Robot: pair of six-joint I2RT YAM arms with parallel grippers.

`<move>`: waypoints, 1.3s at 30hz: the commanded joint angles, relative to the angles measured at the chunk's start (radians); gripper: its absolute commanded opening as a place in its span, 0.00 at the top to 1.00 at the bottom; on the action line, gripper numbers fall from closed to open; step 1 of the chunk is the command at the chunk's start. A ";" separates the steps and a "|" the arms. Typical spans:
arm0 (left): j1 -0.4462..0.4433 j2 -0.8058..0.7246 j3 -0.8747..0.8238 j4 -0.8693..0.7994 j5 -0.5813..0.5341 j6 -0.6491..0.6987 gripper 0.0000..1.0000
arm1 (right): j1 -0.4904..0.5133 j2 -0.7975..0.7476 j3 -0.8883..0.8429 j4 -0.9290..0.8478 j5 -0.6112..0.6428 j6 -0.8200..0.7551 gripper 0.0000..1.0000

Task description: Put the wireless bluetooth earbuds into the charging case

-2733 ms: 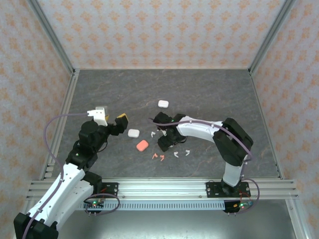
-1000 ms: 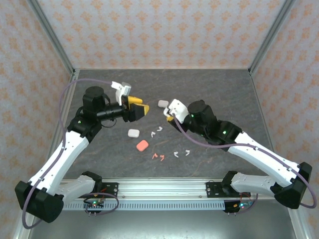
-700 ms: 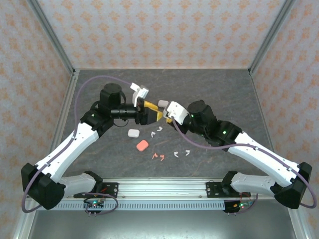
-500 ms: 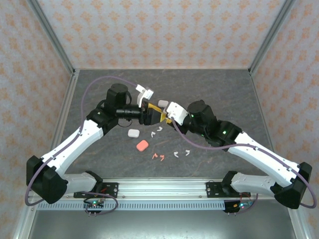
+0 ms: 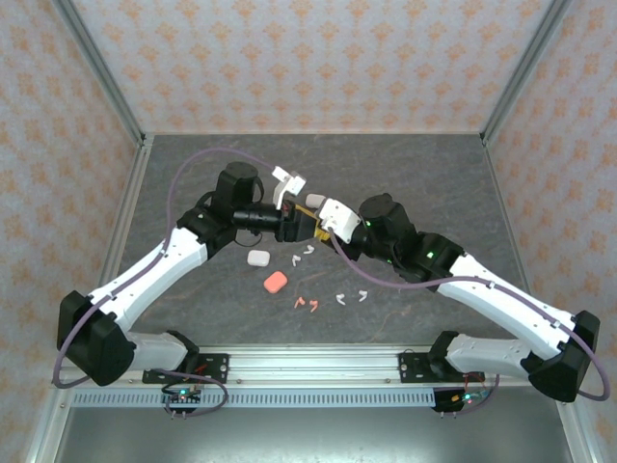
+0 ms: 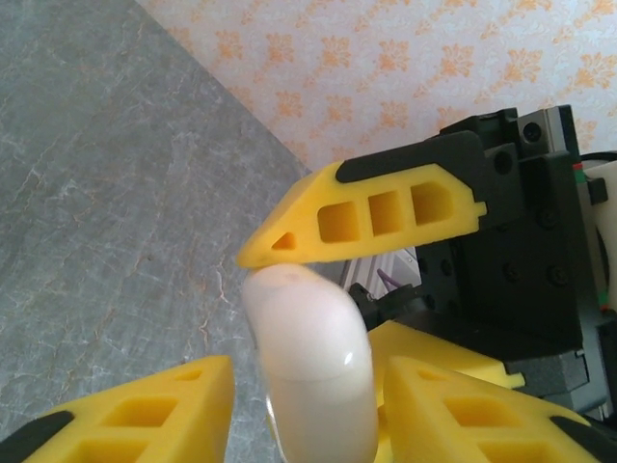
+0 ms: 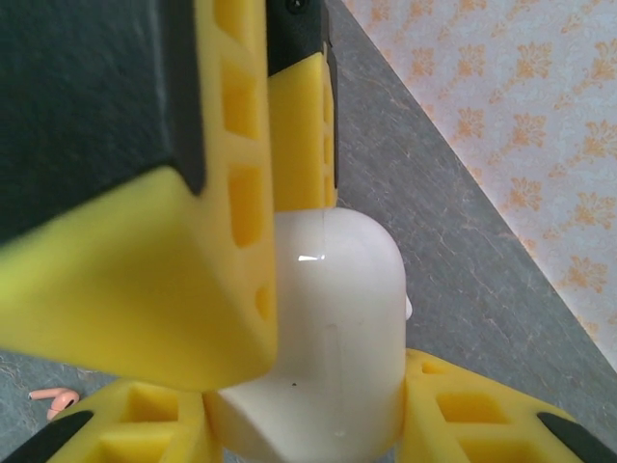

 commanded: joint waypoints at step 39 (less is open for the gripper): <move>-0.016 -0.234 -0.220 0.268 -0.097 0.288 0.98 | -0.280 -0.090 -0.025 0.069 -0.717 0.347 0.15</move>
